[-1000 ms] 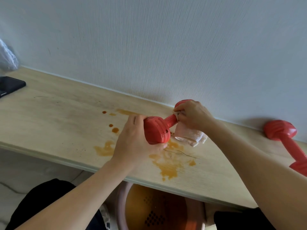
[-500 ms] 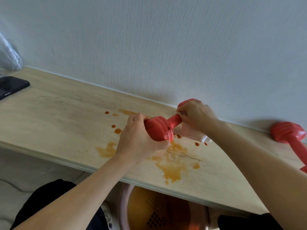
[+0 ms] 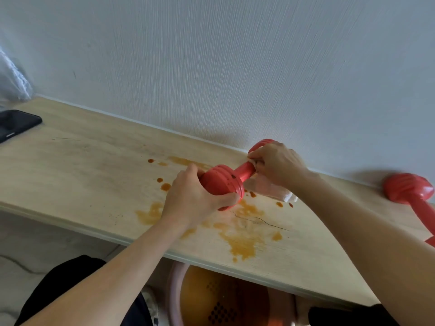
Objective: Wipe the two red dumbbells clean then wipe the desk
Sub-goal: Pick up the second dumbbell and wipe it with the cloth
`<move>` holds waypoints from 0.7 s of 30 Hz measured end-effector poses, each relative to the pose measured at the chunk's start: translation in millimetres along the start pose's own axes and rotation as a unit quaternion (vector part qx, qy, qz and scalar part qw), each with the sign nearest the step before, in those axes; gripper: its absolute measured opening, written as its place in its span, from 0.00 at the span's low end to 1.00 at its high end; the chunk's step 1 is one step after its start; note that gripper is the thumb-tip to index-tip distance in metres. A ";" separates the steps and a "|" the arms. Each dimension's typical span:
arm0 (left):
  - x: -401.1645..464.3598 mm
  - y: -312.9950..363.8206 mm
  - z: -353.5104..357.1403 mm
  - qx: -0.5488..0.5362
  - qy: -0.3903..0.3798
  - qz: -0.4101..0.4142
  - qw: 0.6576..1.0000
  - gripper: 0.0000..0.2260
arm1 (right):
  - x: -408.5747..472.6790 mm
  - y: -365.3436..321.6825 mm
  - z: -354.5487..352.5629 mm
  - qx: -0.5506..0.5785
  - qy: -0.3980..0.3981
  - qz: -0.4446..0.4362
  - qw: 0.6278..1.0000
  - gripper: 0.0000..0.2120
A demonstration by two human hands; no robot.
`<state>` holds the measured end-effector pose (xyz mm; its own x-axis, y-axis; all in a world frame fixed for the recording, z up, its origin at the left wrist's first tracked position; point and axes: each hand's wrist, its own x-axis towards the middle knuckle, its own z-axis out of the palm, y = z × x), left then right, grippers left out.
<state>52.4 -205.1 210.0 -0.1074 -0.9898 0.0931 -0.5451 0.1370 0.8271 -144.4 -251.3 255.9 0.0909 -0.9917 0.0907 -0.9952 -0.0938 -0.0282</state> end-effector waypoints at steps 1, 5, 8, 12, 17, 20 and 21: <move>1.5 -0.6 -1.1 -0.008 -0.010 -0.012 1.000 0.34 | 1.6 0.1 2.7 -0.002 0.001 0.001 1.000 0.11; -3.1 -2.8 -0.2 0.095 0.026 -0.007 0.995 0.37 | 8.4 -2.1 2.9 0.003 -0.016 0.008 1.000 0.12; -10.2 -6.4 6.6 0.219 0.116 0.104 0.963 0.39 | 7.4 -1.6 -0.1 -0.009 -0.027 -0.006 1.000 0.11; -9.1 -7.1 4.8 0.184 0.097 0.152 0.966 0.37 | 0.7 -1.7 -1.0 -0.020 -0.031 -0.010 0.999 0.10; -6.2 0.6 0.3 0.098 0.066 0.094 0.989 0.33 | -2.8 -12.9 0.2 -0.080 -0.009 0.014 0.997 0.14; -4.7 0.0 2.2 0.091 0.070 0.084 0.990 0.32 | 0.9 -17.3 7.7 -0.101 0.012 -0.004 0.995 0.14; -4.6 0.0 3.2 0.088 0.069 0.081 0.990 0.32 | 1.6 -16.4 6.0 -0.083 0.012 -0.007 0.996 0.13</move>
<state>50.3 -200.4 207.8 -0.0970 -0.9482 0.3024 -0.6683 0.2872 0.6863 -127.6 -252.0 250.6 0.1058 -0.9880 0.1128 -0.9864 -0.0899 0.1373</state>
